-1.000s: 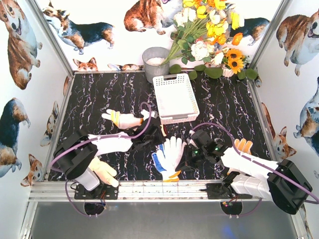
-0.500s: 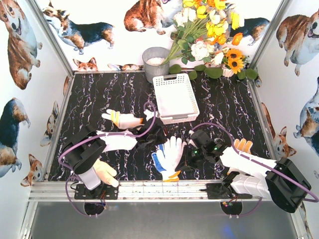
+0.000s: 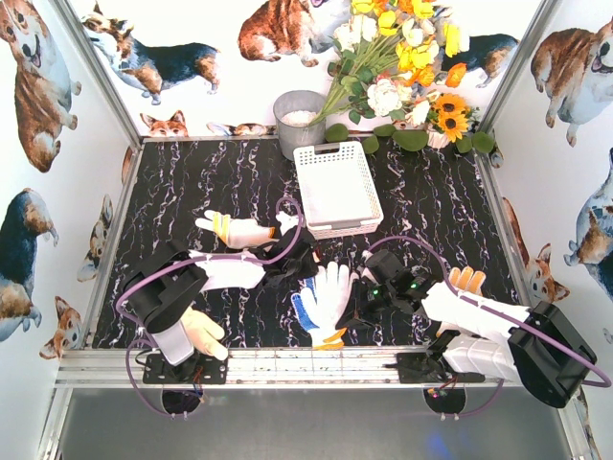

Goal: Put the gloves into the storage basket
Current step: Pair the glove with the glove.

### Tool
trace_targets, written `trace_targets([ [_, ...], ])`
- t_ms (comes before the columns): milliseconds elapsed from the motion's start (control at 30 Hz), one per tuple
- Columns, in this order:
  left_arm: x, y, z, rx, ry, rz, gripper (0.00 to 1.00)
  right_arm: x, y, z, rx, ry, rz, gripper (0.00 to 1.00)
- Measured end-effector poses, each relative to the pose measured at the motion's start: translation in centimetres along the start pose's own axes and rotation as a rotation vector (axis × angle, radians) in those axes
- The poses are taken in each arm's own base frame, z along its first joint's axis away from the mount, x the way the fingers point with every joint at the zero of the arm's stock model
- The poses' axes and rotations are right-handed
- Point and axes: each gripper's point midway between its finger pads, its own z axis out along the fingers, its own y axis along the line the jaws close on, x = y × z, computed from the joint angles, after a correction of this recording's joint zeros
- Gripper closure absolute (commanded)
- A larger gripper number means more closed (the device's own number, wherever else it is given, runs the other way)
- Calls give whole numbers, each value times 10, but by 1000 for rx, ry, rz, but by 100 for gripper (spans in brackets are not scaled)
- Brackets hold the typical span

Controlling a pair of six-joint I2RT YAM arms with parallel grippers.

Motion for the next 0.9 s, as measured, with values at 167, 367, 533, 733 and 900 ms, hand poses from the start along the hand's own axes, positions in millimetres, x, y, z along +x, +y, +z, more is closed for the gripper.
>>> trace_targets([
  [167, 0, 0, 1, 0, 1, 3, 94, 0, 0, 0, 0, 0, 0, 100],
  [367, 0, 0, 1, 0, 0, 4, 100, 0, 0, 0, 0, 0, 0, 100],
  [533, 0, -1, 1, 0, 0, 4, 100, 0, 0, 0, 0, 0, 0, 100],
  [733, 0, 0, -1, -5, -1, 11, 100, 0, 0, 0, 1, 0, 1, 100],
  [900, -5, -1, -7, -11, -16, 14, 100, 0, 1, -1, -3, -3, -2, 100],
])
